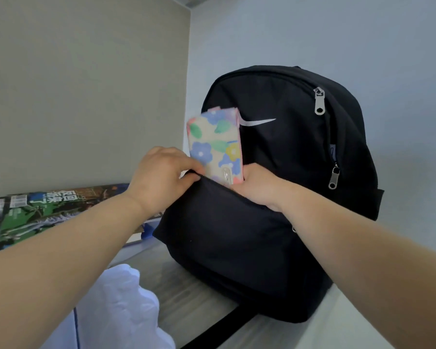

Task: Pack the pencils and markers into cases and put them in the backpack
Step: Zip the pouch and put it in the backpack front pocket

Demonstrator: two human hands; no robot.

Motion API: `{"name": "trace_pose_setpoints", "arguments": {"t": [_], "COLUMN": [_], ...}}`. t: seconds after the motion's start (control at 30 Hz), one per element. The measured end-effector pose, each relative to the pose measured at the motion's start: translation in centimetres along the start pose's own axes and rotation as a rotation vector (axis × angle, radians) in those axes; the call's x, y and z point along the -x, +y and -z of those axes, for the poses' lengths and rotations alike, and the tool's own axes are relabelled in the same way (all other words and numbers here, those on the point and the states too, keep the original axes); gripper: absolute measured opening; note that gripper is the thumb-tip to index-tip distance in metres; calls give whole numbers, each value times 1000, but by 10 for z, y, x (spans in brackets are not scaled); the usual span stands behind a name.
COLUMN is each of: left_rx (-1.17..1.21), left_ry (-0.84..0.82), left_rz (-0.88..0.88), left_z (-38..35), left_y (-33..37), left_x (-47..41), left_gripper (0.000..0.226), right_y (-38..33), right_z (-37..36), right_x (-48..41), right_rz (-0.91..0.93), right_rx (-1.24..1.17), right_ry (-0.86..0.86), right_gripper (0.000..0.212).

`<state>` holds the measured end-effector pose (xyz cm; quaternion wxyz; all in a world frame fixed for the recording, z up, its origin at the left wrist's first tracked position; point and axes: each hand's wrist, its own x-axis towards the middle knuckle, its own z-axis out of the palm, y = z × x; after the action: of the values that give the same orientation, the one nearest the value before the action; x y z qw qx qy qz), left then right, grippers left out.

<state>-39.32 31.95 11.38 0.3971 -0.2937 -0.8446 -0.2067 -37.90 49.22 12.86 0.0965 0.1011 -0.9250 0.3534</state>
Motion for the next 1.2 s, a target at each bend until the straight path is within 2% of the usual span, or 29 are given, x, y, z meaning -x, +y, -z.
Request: {"name": "trace_pose_setpoints", "arguments": {"t": [0.13,0.23,0.33,0.37,0.47,0.57,0.67,0.77,0.93,0.97,1.07,1.2], "left_rx": [16,-1,38,63,130,107,48,-11,-253,-272,-269,-243], "left_ry": [72,56,47,42,40,8,-30,-80,-264,-253,-186,-172], "left_rz": [40,33,64,83,119,114,106,85,-14,-31,-59,-160], "left_z": [3,3,2,1,-1,0,2,1,3,4,8,4], "left_y": [-4,-5,-6,-7,-5,-8,-12,-14,-26,-27,-26,-21], "left_x": [-2,-4,-1,0,3,4,4,2,-2,-4,-14,-12], "left_gripper": [31,29,16,14,14,15,17,23,25,24,23,34], "right_y": [-2,-15,-20,-18,-6,-4,-12,-33,-51,-53,-55,-52], "right_z": [24,38,35,32,19,8,15,28,34,33,28,10], "right_x": [1,-1,-6,-8,-11,-5,-6,-12,-23,-25,-30,-30], "right_rz": [-136,-303,-351,-320,-167,-61,-34,-26,-140,-184,-325,-317], "right_rx": [642,834,755,646,238,103,179,358,492,521,658,880], "right_ry": [-272,-448,-526,-501,-403,-229,-162,-222,-341,-376,-464,-536], "right_gripper": [30,27,17,15,41,32,29,12,8,9,38,41]}}
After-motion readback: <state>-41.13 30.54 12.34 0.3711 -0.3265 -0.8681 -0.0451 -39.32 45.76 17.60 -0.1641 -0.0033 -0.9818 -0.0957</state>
